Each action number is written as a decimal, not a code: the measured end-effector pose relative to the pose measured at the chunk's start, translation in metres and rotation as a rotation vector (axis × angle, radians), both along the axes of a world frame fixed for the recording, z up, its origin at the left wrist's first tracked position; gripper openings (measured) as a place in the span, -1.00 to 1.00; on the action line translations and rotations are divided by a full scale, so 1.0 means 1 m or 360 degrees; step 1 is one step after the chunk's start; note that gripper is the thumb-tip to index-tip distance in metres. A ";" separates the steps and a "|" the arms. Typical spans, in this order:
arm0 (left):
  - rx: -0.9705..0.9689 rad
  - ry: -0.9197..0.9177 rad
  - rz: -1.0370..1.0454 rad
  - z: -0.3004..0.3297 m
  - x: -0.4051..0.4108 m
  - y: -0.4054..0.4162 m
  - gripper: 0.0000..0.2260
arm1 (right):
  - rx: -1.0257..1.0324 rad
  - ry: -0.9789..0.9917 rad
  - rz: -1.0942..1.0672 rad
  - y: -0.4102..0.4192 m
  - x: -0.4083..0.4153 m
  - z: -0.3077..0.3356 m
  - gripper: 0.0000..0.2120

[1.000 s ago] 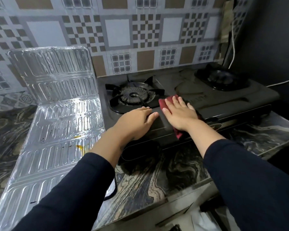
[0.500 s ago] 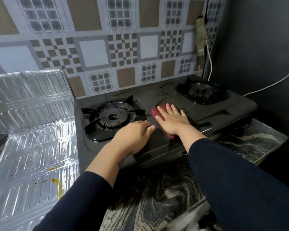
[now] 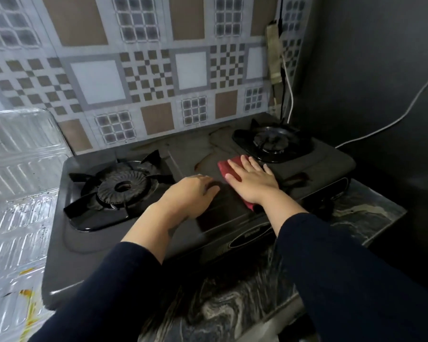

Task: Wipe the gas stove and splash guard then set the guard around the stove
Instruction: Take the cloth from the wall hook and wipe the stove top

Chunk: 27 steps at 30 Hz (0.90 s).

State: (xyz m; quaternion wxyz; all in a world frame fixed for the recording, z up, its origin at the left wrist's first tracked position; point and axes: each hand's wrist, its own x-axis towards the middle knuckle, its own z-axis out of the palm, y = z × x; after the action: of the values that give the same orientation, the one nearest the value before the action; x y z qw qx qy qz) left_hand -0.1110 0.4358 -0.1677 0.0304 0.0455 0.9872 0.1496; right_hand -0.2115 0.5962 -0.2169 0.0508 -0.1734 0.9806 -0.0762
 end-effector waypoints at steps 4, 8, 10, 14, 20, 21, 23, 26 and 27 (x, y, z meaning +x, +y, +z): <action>-0.0008 -0.0088 -0.0058 0.000 -0.021 0.017 -0.57 | -0.0024 0.0095 0.0027 0.029 0.007 -0.005 -0.47; -0.0341 -0.0165 -0.0167 0.004 -0.036 0.042 -0.28 | -0.0027 0.0174 -0.0151 0.079 0.003 -0.010 -0.44; -0.0375 -0.0132 -0.0201 0.002 -0.041 0.056 -0.25 | -0.0044 0.0203 -0.0243 0.097 -0.002 -0.012 -0.43; -0.0360 0.0002 -0.0236 -0.014 -0.048 0.085 -0.35 | -0.0100 0.0190 -0.0405 0.122 -0.019 -0.012 -0.40; -0.0387 0.0083 -0.0195 -0.033 -0.056 0.112 -0.35 | 0.0009 0.0086 -0.0666 0.152 -0.066 -0.008 -0.39; -0.0394 0.0059 -0.0185 -0.033 -0.057 0.113 -0.34 | 0.0032 0.0066 -0.0690 0.157 -0.076 -0.007 -0.39; -0.0399 0.0033 -0.0155 -0.033 -0.060 0.114 -0.32 | 0.0067 0.0036 -0.0713 0.166 -0.094 -0.004 -0.40; -0.0392 0.0012 -0.0126 -0.033 -0.064 0.115 -0.30 | 0.0124 -0.0008 -0.0684 0.180 -0.119 0.000 -0.41; -0.0393 0.0001 -0.0119 -0.033 -0.064 0.115 -0.30 | 0.0139 -0.0019 -0.0664 0.184 -0.126 0.001 -0.42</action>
State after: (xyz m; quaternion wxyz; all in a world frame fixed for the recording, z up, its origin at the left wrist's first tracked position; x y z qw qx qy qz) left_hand -0.1751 0.5509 -0.2010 0.0409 0.0783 0.9958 0.0256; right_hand -0.3379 0.7806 -0.2159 0.0472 0.0362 0.9973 -0.0434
